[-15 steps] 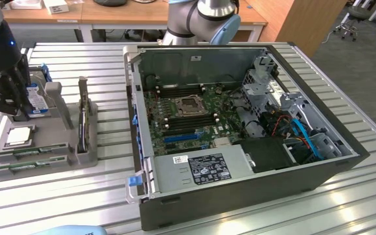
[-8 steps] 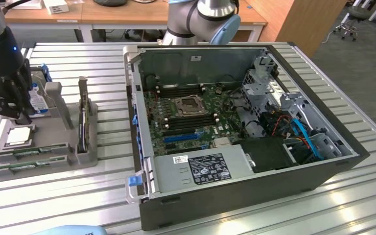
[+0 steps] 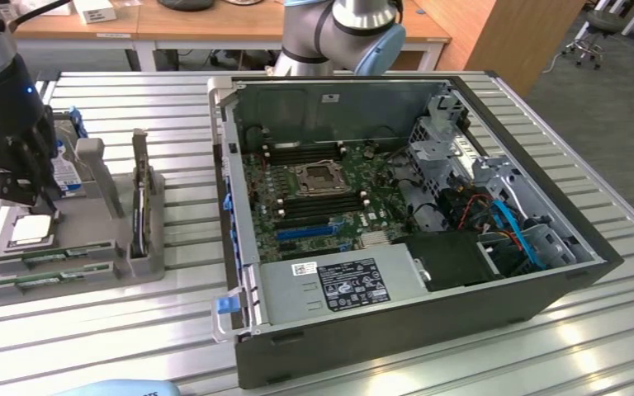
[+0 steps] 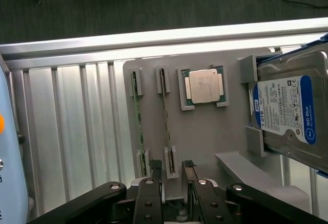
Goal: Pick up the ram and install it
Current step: 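Pick up the ram and move it above insertion slot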
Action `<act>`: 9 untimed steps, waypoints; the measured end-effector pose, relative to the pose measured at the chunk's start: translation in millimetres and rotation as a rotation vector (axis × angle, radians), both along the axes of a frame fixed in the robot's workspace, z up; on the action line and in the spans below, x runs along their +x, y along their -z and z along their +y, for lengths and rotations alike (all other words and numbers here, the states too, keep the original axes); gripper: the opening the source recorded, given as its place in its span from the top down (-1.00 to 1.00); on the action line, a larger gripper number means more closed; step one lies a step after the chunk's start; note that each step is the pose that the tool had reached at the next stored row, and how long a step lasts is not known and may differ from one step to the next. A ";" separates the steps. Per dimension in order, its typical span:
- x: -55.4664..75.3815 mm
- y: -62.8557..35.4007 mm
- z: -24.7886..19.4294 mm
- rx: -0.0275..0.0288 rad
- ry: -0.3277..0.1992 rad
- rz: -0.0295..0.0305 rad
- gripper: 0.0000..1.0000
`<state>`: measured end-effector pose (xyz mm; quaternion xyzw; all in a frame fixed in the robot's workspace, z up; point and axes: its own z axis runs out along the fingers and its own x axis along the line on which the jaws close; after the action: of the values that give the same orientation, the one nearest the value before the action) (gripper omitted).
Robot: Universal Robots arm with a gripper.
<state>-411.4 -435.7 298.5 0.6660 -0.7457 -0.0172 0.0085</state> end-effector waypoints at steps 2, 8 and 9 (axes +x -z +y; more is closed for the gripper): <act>0.0 1.6 0.0 -0.0016 0.000 0.0000 0.41; 0.0 6.2 0.1 -0.0067 0.000 0.0000 0.41; -0.1 6.9 0.1 -0.0074 0.000 0.0001 0.41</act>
<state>-411.4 -435.6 291.6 0.6660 -0.7458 -0.0145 0.0110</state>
